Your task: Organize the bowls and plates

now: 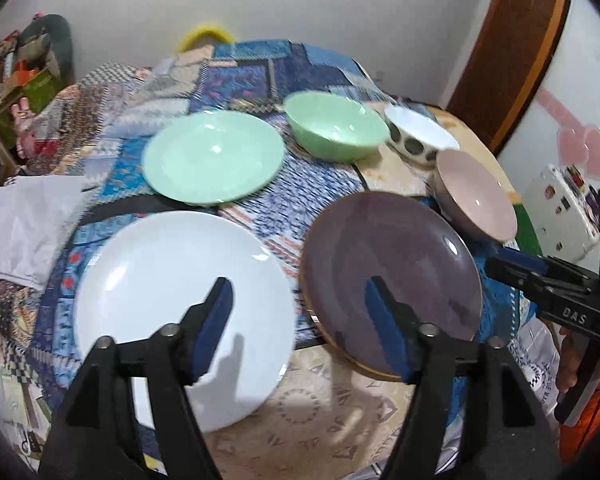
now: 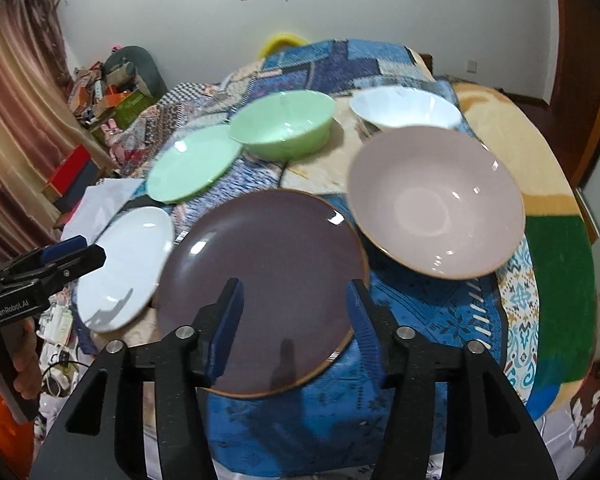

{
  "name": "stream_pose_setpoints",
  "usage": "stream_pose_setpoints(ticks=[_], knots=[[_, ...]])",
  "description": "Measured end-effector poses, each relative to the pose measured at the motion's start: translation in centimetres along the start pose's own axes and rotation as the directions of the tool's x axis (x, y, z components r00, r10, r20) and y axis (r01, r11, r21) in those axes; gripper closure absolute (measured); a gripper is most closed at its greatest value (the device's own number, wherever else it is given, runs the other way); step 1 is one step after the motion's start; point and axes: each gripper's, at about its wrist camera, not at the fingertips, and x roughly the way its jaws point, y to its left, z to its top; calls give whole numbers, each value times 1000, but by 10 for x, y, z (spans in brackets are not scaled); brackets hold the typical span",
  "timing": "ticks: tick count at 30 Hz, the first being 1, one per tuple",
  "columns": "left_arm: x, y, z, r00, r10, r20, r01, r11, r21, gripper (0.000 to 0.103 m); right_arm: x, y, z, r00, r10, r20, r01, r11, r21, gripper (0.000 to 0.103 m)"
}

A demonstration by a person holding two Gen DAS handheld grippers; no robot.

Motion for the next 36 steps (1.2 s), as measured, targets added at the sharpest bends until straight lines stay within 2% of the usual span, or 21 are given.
stream_pose_setpoints(ticks=[4, 10, 16, 25, 27, 29, 34, 36], knots=[[-21, 18, -1, 998, 38, 52, -37, 999, -18, 16, -1, 21, 7, 999, -11, 32, 12, 999, -42, 42], [-39, 49, -6, 992, 99, 83, -96, 995, -35, 15, 10, 53, 13, 999, 20, 33, -17, 995, -99, 39], [-39, 86, -19, 991, 123, 55, -118, 989, -87, 15, 33, 84, 14, 999, 48, 0, -47, 987, -152, 39], [-18, 132, -39, 989, 147, -15, -147, 980, -134, 15, 86, 120, 25, 995, 63, -72, -76, 977, -200, 39], [-13, 140, -43, 989, 147, -22, -149, 978, -148, 15, 98, 126, 28, 993, 71, -92, -89, 974, -207, 44], [-8, 147, -46, 990, 136, -29, -139, 978, -156, 17, 111, 131, 30, 991, 73, -113, -96, 972, -213, 53], [9, 160, -52, 992, 105, -71, -115, 979, -171, 40, 132, 138, 35, 986, 67, -155, -101, 970, -220, 68], [14, 165, -54, 993, 88, -84, -102, 978, -181, 46, 139, 140, 35, 984, 61, -169, -98, 970, -222, 71]])
